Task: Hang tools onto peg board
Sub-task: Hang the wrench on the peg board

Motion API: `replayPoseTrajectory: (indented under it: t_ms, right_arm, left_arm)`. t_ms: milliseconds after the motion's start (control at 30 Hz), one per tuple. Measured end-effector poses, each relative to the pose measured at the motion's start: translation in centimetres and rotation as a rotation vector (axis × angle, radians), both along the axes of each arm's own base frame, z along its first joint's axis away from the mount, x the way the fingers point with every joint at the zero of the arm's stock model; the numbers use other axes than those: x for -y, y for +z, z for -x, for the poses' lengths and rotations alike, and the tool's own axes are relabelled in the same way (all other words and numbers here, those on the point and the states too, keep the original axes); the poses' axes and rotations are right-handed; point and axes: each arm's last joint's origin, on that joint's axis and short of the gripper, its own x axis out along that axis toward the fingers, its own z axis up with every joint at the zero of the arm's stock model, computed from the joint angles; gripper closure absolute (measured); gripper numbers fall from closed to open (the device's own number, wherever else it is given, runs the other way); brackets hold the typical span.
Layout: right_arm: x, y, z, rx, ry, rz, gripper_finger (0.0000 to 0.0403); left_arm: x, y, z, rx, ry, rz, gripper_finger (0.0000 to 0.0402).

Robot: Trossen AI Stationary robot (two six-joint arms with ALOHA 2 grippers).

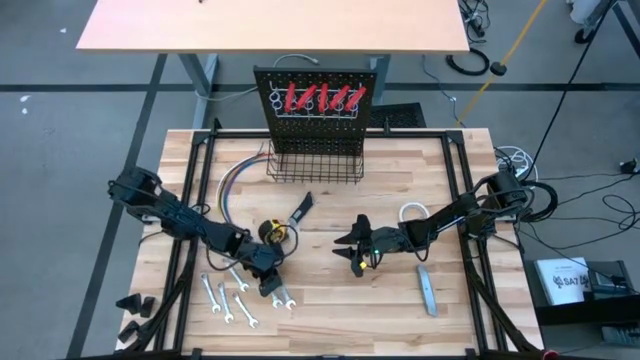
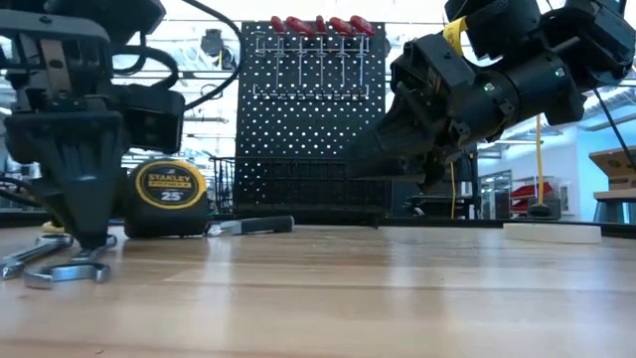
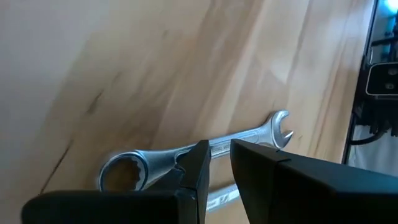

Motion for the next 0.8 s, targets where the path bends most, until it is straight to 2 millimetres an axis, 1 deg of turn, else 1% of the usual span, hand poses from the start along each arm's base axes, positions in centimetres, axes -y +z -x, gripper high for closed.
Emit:
replayPoseTrajectory:
  t_ms: [133, 300, 400, 500, 800]
  right_arm:
    - [0.0, 0.0, 0.0, 0.000, 0.000, 0.000, 0.0260]
    - [0.0, 0.0, 0.0, 0.000, 0.001, 0.000, 0.0260]
    - [0.0, 0.0, 0.0, 0.000, 0.002, -0.001, 0.0260]
    - [0.0, 0.0, 0.0, 0.000, 0.005, -0.002, 0.0260]
    - [-0.1, 0.0, 0.0, -0.008, 0.026, -0.005, 0.0260]
  left_arm:
    - [0.2, 1.0, -1.8, 0.075, -0.028, -0.022, 0.0325]
    - [0.0, 2.3, -3.3, 0.121, -0.006, -0.076, 0.0325]
    - [-0.3, 1.9, -3.6, 0.102, 0.009, -0.095, 0.0325]
    - [-0.5, 2.0, -3.9, 0.116, -0.051, -0.106, 0.0325]
    - [0.4, 5.5, -6.3, 0.329, -0.219, -0.184, 0.0325]
